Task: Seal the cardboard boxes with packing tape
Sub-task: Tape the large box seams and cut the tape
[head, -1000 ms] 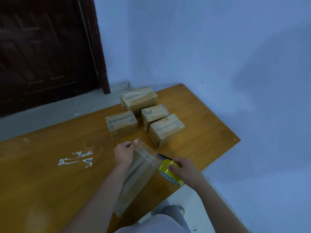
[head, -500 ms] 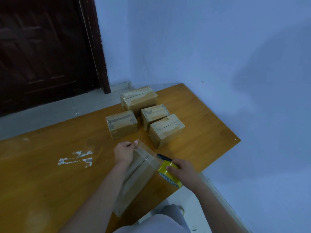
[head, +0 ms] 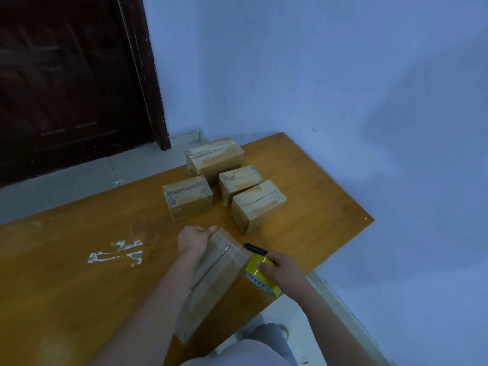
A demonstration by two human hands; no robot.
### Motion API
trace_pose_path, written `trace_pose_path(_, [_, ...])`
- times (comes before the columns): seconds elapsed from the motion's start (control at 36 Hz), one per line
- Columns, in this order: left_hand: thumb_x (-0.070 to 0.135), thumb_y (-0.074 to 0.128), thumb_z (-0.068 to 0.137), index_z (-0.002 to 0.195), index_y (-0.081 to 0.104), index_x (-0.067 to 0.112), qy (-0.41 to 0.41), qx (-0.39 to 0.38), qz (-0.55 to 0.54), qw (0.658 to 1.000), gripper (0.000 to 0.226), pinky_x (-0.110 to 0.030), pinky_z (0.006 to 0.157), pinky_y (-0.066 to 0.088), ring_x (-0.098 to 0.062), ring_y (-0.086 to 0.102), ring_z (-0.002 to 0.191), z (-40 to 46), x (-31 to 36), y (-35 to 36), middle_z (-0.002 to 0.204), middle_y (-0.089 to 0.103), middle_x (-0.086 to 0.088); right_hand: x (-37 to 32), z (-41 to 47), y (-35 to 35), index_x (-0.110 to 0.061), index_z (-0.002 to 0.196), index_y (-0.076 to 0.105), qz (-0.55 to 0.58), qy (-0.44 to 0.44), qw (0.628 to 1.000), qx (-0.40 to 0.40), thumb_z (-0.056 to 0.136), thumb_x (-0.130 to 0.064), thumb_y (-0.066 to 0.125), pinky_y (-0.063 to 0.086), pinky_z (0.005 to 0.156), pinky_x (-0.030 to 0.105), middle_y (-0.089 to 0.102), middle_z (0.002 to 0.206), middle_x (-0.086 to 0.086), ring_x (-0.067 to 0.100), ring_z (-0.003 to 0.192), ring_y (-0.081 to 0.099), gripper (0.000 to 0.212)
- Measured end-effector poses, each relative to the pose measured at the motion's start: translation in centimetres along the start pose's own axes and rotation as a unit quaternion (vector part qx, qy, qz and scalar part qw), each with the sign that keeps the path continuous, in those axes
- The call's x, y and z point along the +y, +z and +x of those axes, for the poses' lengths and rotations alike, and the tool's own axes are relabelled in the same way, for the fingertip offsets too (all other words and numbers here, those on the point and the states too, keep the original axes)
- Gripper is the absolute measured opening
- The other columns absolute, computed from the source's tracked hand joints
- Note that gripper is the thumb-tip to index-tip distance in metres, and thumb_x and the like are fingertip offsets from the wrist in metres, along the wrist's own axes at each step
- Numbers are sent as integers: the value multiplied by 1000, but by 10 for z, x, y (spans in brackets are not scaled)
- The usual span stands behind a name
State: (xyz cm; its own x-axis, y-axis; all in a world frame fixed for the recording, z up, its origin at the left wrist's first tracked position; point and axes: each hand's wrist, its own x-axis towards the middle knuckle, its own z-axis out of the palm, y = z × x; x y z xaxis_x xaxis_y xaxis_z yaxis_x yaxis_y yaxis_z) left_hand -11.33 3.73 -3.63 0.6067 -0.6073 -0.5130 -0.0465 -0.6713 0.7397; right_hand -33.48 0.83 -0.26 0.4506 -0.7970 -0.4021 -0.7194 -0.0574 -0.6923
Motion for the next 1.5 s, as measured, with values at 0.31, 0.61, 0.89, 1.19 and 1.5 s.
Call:
trace_pose_path(0.31, [33,72,84,96,56,2,-162,-78,-19,984,37,-36,76,45,-29,56,84,7,8,-5,85,56,-10,6,3,6,-1,87,61,63,20,998,-14,91,-28,59,43,62,26,58,77,8,16,68,55,27])
trace_pose_path(0.61, [18,57,93,82,58,2,-171,-88,-57,980,20,-34,62,49,-28,58,68,8,1,0,78,58,-15,9,2,14,-11,80,59,83,11,997,-1,91,-25,60,41,59,24,56,73,6,16,66,54,17])
trace_pose_path(0.89, [23,53,96,92,63,1,-53,15,97,994,24,-31,67,45,-28,56,82,5,3,2,93,61,-13,12,-6,27,-17,73,56,126,6,991,36,91,-24,60,44,65,31,55,73,5,18,67,54,19])
trace_pose_path(1.19, [26,47,99,128,57,11,326,67,204,920,34,-36,89,46,-24,57,109,7,17,-19,117,61,-6,-8,-13,56,-16,81,60,274,-11,961,46,95,-25,55,47,61,23,57,74,1,11,67,57,18])
trace_pose_path(1.5, [60,15,92,147,37,19,359,5,356,863,72,-34,116,22,-20,27,141,-19,-40,4,154,32,2,-5,-1,64,2,99,63,297,0,955,-6,93,-12,56,48,69,35,61,85,12,23,77,59,17])
